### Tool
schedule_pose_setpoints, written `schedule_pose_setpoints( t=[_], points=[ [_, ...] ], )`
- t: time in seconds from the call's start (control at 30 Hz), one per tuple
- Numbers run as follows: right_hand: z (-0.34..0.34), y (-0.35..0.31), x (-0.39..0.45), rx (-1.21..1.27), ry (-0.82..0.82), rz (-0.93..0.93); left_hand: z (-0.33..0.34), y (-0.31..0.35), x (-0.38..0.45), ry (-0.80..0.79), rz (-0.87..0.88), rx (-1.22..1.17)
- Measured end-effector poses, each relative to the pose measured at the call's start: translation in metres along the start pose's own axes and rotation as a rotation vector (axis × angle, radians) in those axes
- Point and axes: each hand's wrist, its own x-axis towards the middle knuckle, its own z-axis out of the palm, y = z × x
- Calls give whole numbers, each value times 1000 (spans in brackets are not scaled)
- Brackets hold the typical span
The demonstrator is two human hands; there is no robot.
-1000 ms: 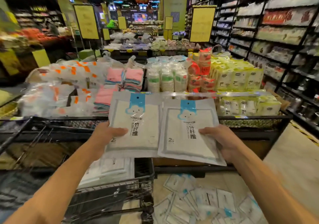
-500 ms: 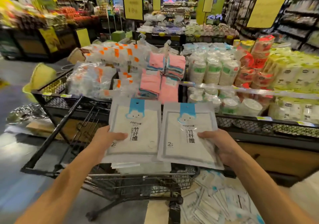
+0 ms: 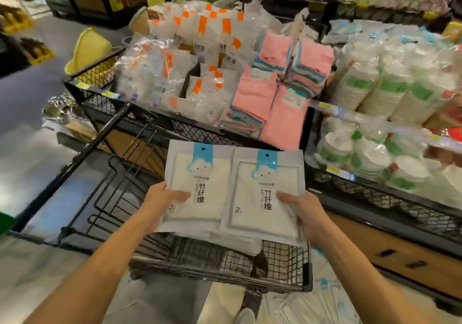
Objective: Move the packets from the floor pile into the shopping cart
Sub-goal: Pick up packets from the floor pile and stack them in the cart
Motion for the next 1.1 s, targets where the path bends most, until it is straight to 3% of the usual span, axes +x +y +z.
schedule_pose_setpoints(
  t=[0.27, 0.73, 0.87, 1.0, 1.1],
  points=[
    [17, 66, 102, -64, 183, 152, 2, -77, 118, 167, -162, 56],
    [62, 196, 250, -208, 324, 336, -2, -200, 287, 51, -267, 471],
    [75, 216, 265, -544, 432, 204, 7, -211, 301, 122, -202, 745],
    [87, 234, 271, -793, 578, 96, 23, -222, 305, 236, -52, 840],
    [86, 239, 272, -952, 624, 31, 24, -228, 305, 279, 115, 1105]
  ],
)
